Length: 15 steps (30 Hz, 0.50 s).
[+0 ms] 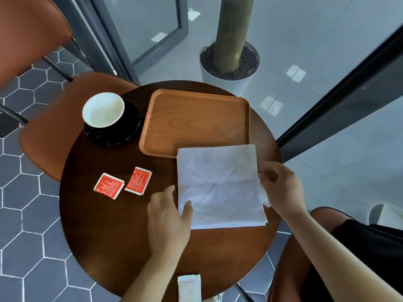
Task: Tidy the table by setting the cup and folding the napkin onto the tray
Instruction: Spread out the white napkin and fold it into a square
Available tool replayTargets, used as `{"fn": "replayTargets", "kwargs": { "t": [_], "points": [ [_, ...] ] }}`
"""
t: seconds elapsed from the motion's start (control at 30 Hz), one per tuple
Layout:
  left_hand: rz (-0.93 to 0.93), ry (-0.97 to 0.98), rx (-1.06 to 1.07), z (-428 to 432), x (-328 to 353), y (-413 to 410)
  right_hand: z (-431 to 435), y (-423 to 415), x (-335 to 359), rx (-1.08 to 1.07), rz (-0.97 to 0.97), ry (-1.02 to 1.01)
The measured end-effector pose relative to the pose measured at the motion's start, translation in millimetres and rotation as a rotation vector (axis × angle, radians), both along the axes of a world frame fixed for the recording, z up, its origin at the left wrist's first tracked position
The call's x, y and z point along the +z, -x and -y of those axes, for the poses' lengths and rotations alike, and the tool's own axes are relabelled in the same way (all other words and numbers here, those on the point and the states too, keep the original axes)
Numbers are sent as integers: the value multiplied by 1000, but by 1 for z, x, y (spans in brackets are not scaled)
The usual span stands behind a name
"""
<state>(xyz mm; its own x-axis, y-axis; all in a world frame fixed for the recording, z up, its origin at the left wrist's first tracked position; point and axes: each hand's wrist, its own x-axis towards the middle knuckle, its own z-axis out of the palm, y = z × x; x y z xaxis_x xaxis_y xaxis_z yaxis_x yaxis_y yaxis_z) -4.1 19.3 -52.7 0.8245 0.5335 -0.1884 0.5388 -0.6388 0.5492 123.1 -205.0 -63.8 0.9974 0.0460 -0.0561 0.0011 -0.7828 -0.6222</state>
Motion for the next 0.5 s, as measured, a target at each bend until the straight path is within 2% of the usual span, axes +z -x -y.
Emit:
{"fn": "replayTargets", "kwargs": {
  "t": [0.17, 0.33, 0.5],
  "points": [
    [-117, 88, 49, -5, -4, -8, -1, 45, -3, 76, 34, 8],
    [-106, 93, 56, -7, -5, -16, -8, 67, -14, 304, 196, 126],
    [-103, 326, 226, -11, -9, -14, -10, 75, -21, 326, 196, 161]
  ]
}}
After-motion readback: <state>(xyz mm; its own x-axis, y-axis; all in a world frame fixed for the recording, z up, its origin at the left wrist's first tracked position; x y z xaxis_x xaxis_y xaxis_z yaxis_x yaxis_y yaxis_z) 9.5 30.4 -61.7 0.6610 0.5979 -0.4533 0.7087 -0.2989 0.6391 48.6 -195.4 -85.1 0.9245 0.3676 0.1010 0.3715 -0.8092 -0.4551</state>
